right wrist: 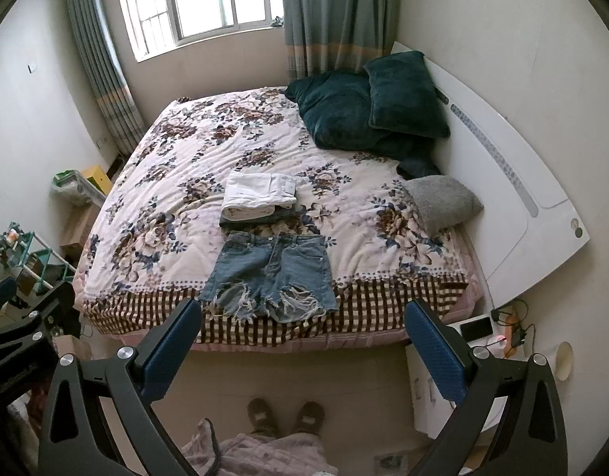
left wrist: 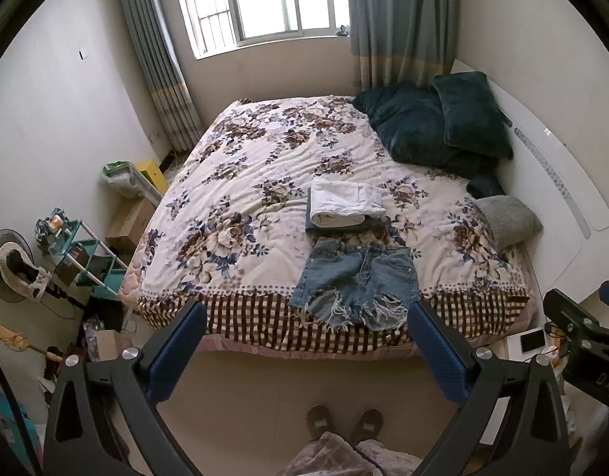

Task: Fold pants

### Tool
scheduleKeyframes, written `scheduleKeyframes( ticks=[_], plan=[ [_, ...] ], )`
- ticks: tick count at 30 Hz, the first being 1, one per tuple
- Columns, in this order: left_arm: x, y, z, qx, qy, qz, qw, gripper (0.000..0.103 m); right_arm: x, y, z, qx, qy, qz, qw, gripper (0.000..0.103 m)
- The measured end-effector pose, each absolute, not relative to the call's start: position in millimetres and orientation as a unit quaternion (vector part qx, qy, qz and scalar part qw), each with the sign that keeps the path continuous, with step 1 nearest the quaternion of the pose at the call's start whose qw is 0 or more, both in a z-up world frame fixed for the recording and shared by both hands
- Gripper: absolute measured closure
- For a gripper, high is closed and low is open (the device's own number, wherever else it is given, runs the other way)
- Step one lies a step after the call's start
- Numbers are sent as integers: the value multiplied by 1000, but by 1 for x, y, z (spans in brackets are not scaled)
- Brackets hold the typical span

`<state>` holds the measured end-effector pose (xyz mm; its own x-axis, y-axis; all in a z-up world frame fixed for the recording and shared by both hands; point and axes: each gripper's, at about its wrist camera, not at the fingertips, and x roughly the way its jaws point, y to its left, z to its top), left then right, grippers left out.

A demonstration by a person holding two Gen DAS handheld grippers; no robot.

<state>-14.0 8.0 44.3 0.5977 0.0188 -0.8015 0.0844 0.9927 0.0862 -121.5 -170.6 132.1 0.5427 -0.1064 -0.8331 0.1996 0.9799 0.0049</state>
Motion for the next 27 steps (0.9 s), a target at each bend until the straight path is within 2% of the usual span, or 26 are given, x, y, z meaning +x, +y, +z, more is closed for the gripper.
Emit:
scheduleKeyframes(
  ticks=[27],
  plan=[
    [-25, 12, 47, 58, 443, -20, 895, 0, -122, -167, 139, 51, 464, -86, 880, 0]
  ],
)
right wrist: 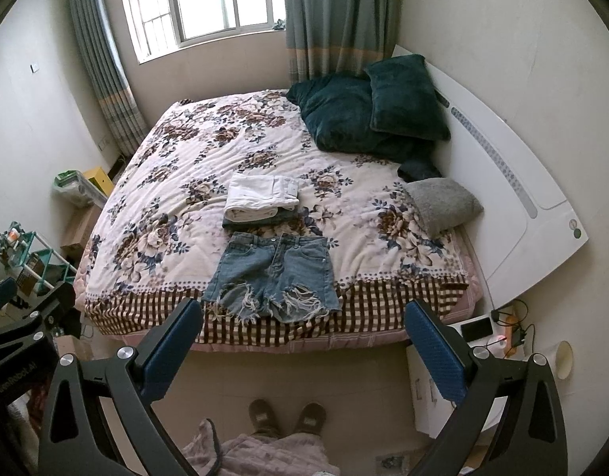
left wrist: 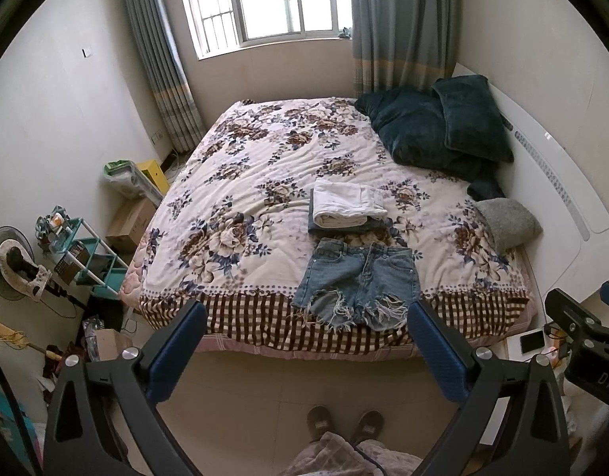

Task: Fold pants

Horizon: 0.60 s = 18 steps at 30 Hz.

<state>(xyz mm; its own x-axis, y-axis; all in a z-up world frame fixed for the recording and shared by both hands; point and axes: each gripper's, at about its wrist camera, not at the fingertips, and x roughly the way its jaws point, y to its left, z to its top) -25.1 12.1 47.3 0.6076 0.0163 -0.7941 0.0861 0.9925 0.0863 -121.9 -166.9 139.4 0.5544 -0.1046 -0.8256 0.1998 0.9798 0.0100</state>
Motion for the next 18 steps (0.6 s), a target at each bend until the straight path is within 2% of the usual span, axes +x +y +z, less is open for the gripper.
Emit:
scheduleKeyframes(
  ticks=[10, 18],
  plan=[
    [-27, 15, 43, 62, 439, -18, 896, 0, -122, -155, 160, 61, 463, -94, 879, 0],
    [10, 19, -3, 85, 438, -16, 895, 0, -87, -157, 99, 81, 458, -126, 876, 0]
  ],
)
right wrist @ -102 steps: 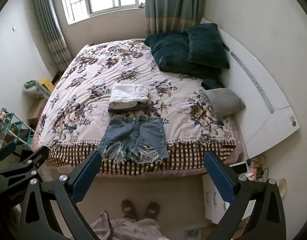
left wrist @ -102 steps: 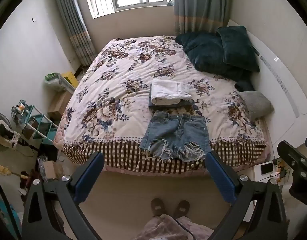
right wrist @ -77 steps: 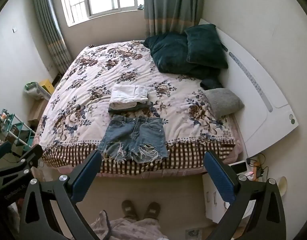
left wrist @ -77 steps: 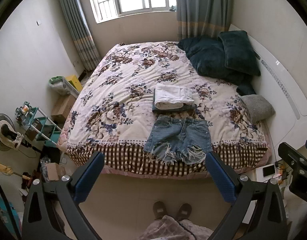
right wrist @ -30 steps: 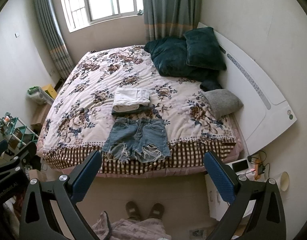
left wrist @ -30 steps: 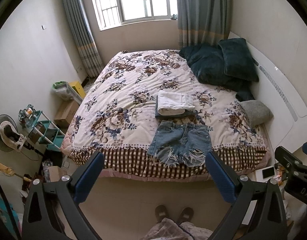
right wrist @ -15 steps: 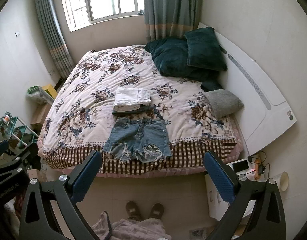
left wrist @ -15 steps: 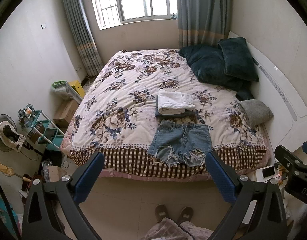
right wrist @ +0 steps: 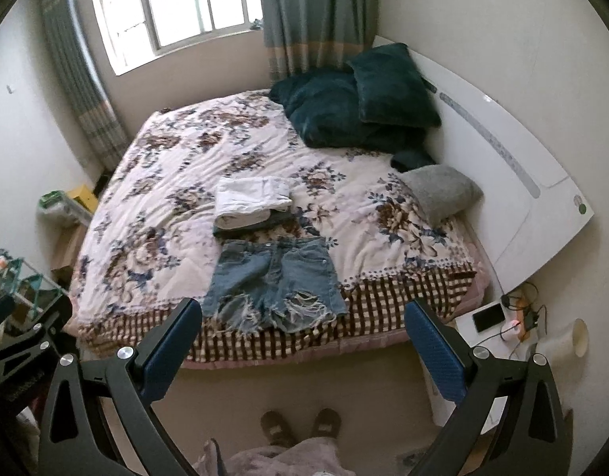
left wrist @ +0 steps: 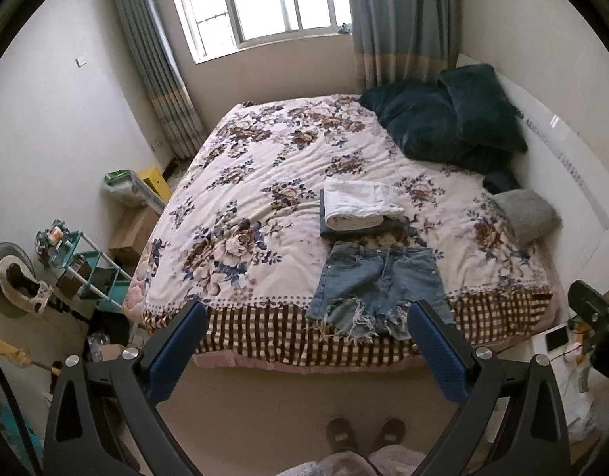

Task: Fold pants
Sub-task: 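Lower both grippers onto the denim shorts' waistband and frayed hem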

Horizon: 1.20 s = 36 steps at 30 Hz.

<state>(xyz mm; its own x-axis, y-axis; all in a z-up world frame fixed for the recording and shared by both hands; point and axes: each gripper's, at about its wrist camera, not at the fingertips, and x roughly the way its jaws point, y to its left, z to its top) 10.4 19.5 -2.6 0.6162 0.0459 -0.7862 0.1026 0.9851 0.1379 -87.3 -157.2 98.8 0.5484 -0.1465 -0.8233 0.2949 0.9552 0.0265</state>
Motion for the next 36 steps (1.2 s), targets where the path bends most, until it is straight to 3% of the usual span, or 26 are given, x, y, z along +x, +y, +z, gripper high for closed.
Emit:
scheduleKeyframes(
  ticks=[12, 20, 28, 36],
  plan=[
    [97, 0, -113, 99, 507, -7, 856, 0, 10, -172, -50, 67, 544, -116, 828, 0],
    [168, -29, -197, 120, 561, 48, 818, 0, 100, -231, -157, 89, 604, -81, 788, 0],
    [232, -89, -300, 193, 578, 111, 785, 0, 209, -313, -274, 122, 663, 0, 738, 0],
    [237, -177, -414, 283, 560, 151, 764, 0, 283, -378, -413, 161, 720, 70, 671, 0]
  ],
)
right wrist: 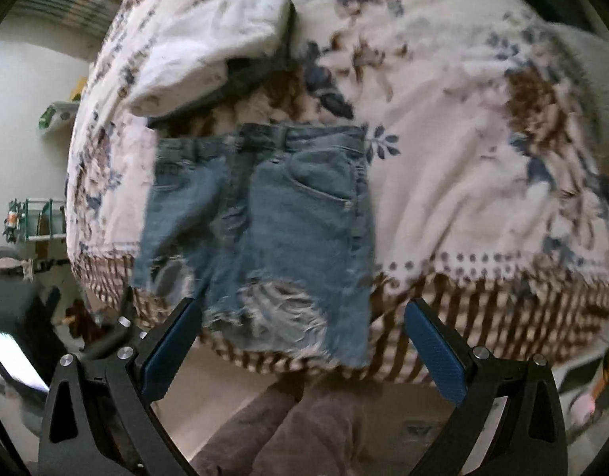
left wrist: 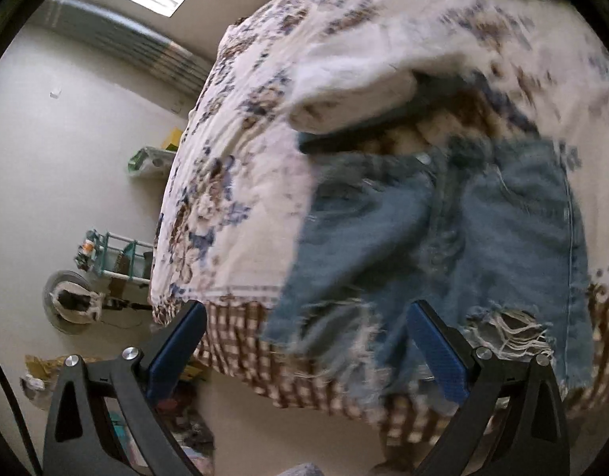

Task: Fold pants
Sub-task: 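Lower both grippers onto the denim shorts' waistband and frayed hem, then grasp the shorts' waistband with the right gripper while the left gripper grasps a frayed leg hem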

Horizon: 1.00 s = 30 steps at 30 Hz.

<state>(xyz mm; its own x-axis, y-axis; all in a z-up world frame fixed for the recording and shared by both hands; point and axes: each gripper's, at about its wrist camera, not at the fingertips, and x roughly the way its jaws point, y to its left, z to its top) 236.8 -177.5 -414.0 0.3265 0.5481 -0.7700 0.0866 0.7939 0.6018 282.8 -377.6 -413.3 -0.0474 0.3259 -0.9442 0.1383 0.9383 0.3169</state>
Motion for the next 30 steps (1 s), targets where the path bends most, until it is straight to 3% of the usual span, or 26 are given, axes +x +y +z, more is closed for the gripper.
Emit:
scheduleKeyframes(
  ticks=[7, 13, 19, 30],
  plan=[
    [197, -243, -499, 219, 635, 157, 724, 0, 310, -415, -523, 175, 769, 124, 602, 0],
    [168, -291, -522, 215, 639, 141, 725, 0, 335, -421, -573, 157, 787, 159, 575, 0],
    [150, -330, -540, 240, 617, 129, 738, 0, 353, -423, -597, 220, 776, 186, 561, 0],
    [149, -335, -566, 260, 604, 123, 744, 0, 368, -398, -620, 216, 773, 206, 559, 0]
  ],
)
